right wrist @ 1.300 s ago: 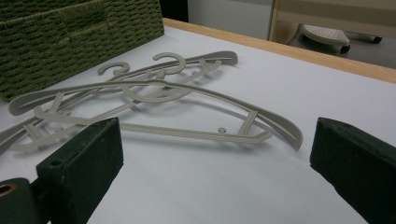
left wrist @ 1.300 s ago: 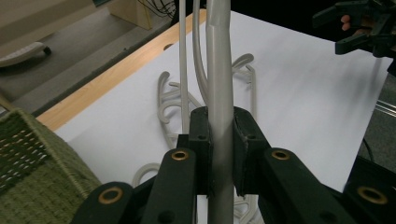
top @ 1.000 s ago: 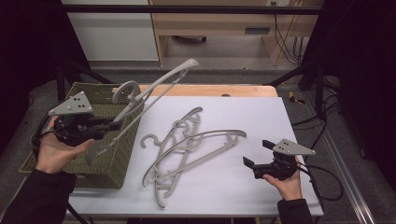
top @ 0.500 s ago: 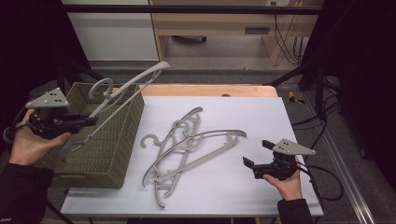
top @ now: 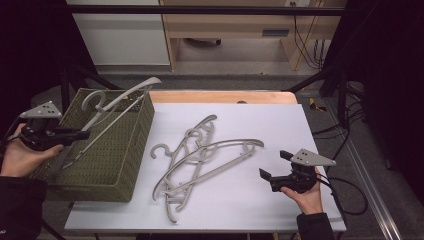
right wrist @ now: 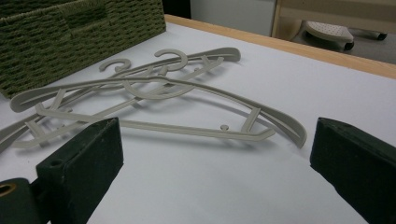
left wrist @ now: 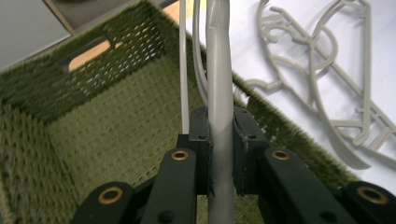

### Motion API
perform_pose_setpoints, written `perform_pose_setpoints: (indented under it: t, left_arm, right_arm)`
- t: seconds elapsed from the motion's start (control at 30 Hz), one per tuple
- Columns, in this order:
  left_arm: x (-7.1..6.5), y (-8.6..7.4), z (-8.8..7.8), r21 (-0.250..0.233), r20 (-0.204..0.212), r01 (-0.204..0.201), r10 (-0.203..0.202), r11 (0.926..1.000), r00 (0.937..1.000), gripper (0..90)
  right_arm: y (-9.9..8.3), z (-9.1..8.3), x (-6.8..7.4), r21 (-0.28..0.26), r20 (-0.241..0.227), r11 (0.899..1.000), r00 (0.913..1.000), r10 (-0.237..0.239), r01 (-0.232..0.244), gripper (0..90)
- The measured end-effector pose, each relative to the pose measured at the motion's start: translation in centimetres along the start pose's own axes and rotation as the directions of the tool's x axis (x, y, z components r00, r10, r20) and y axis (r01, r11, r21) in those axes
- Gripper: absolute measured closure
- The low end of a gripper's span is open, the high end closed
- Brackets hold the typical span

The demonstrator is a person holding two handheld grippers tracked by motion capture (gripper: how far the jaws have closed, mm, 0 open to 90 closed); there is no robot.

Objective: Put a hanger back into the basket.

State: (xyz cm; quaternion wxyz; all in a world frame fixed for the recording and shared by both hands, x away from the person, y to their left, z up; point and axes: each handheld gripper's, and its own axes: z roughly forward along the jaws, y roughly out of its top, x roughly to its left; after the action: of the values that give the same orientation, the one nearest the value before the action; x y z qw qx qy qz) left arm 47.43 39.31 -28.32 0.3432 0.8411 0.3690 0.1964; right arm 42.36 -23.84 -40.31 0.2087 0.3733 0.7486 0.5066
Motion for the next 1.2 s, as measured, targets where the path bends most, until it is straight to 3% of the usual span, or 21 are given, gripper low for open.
perform_pose_setpoints:
  t: [0.23,0.47,0.73,0.93,1.2]
  left_arm:
    - [1.6,-1.7,0.2,0.032,-0.027,0.048,-0.047,0.9984,0.9985,79.7]
    - [2.5,-2.6,1.0,0.073,-0.045,0.055,-0.052,0.9958,0.9976,79.7]
    - [3.0,-3.6,1.3,0.089,-0.052,0.083,-0.079,0.9926,0.9956,79.6]
    - [2.9,-4.1,2.8,0.120,-0.054,0.095,-0.089,0.9882,0.9945,79.5]
    - [3.1,-4.5,5.7,0.184,-0.080,0.133,-0.120,0.9739,0.9896,78.6]
  right_arm:
    - [-0.1,0.1,-0.1,0.003,-0.004,1.000,1.0000,0.007,-0.007,2.9]
    - [-0.1,0.0,-0.2,0.001,-0.003,1.000,1.0000,0.007,-0.007,2.9]
    - [-0.1,-0.1,-0.2,0.000,-0.004,1.000,0.9999,0.009,-0.009,2.9]
    - [-0.2,0.1,-0.1,0.006,-0.005,1.000,1.0000,0.008,-0.008,2.9]
    - [-0.2,0.1,-0.1,0.007,-0.008,1.000,0.9999,0.006,-0.006,3.1]
